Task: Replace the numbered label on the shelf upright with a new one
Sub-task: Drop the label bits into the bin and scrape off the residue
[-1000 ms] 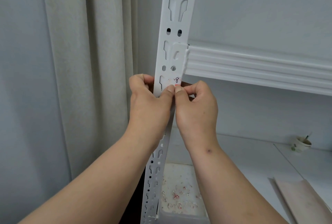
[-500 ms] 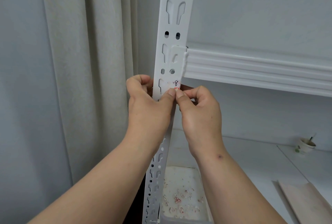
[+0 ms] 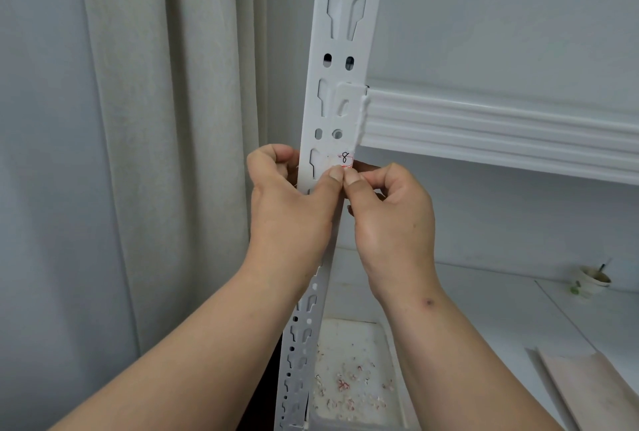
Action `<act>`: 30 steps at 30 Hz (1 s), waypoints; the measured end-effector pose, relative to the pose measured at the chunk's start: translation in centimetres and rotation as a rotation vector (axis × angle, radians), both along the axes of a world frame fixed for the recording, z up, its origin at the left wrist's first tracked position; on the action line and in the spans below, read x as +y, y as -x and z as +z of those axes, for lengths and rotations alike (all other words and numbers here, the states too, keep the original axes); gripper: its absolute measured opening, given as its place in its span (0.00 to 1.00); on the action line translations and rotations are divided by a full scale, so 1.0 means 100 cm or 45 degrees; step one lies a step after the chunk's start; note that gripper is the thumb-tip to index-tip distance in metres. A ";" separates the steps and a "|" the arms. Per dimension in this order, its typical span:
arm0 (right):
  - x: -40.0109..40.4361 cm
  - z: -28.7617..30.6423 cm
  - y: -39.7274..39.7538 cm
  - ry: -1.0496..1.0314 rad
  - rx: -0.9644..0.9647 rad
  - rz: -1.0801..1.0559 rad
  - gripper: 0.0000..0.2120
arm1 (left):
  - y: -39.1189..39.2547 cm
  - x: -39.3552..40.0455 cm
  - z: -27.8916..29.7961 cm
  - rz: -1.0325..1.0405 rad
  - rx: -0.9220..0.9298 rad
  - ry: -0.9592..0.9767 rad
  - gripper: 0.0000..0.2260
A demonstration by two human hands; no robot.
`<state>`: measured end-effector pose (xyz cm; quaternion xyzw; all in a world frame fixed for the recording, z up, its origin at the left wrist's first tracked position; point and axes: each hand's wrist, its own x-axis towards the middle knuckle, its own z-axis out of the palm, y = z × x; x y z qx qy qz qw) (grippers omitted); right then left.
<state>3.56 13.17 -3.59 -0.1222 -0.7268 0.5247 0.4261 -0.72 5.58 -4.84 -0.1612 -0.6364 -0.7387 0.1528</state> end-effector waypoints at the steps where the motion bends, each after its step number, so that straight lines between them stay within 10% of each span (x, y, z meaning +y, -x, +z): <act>1: 0.000 0.000 0.000 -0.014 -0.002 -0.003 0.10 | 0.000 0.000 0.000 -0.004 -0.003 0.002 0.19; 30: 0.005 0.003 0.000 -0.191 -0.042 -0.002 0.09 | 0.004 -0.005 0.001 -0.053 -0.019 0.022 0.22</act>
